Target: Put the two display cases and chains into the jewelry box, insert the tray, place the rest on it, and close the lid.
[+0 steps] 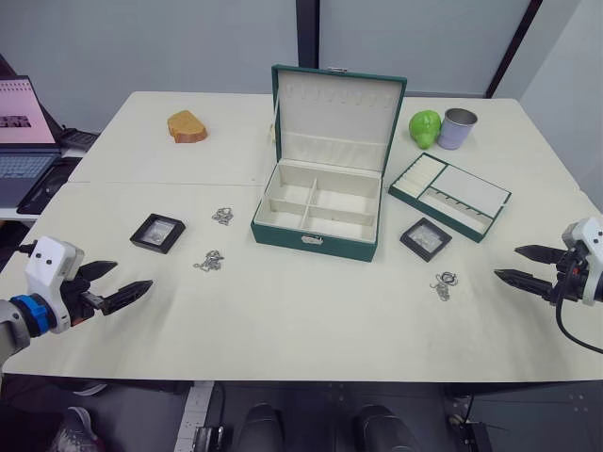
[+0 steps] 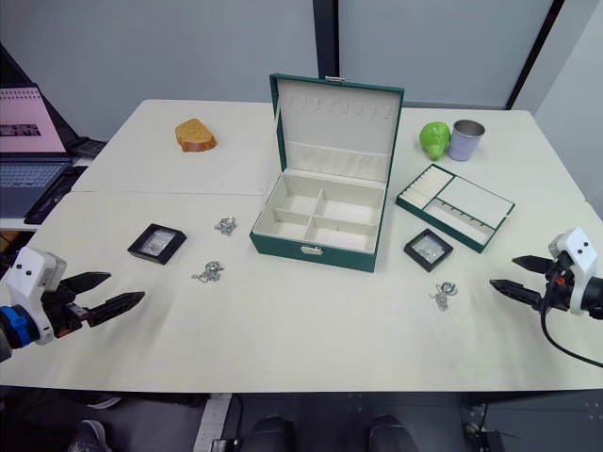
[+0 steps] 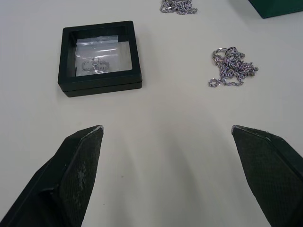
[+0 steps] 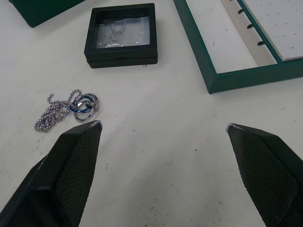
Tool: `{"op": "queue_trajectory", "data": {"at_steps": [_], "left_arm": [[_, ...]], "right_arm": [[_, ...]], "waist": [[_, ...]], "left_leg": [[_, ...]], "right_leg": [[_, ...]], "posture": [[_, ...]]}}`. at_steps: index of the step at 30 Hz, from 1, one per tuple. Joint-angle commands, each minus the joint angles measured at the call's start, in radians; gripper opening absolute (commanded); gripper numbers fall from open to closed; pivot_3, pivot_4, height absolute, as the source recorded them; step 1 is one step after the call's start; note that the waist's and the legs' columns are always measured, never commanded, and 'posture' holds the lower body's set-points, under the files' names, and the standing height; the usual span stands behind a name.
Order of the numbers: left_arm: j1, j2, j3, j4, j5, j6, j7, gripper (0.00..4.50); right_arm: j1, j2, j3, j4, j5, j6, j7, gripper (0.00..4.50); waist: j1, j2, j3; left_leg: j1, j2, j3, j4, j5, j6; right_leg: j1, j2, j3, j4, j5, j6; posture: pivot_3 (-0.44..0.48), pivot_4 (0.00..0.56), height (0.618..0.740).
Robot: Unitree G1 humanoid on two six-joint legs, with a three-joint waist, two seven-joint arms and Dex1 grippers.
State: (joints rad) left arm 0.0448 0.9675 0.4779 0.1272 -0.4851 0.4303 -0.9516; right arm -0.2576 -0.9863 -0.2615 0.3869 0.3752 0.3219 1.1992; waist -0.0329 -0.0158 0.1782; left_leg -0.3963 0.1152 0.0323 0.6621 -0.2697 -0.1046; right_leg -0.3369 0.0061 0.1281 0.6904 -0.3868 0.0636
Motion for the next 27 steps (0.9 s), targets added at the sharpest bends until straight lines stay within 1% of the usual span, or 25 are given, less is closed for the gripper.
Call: {"op": "queue_trajectory", "data": {"at_steps": [1, 27], "left_arm": [[-0.013, 0.008, 0.031, -0.009, -0.003, 0.0, -0.004, 4.5], [-0.026, 0.003, 0.022, 0.025, 0.01, -0.015, -0.022, 4.5]], "right_arm": [[-0.005, -0.013, -0.019, -0.021, 0.008, -0.006, 0.011, 4.48], [-0.002, -0.016, -0.023, -0.033, 0.013, 0.001, 0.014, 4.48]], "waist": [[0.0, 0.0, 0.0], [0.0, 0.0, 0.0]], "left_leg": [[0.0, 0.0, 0.0, 0.0, 0.0, 0.0], [0.0, 0.0, 0.0, 0.0, 0.0, 0.0]], "right_leg": [[0.0, 0.0, 0.0, 0.0, 0.0, 0.0], [0.0, 0.0, 0.0, 0.001, 0.0, 0.0]], "posture": [[0.0, 0.15, 0.74], [0.0, 0.15, 0.74]]}}
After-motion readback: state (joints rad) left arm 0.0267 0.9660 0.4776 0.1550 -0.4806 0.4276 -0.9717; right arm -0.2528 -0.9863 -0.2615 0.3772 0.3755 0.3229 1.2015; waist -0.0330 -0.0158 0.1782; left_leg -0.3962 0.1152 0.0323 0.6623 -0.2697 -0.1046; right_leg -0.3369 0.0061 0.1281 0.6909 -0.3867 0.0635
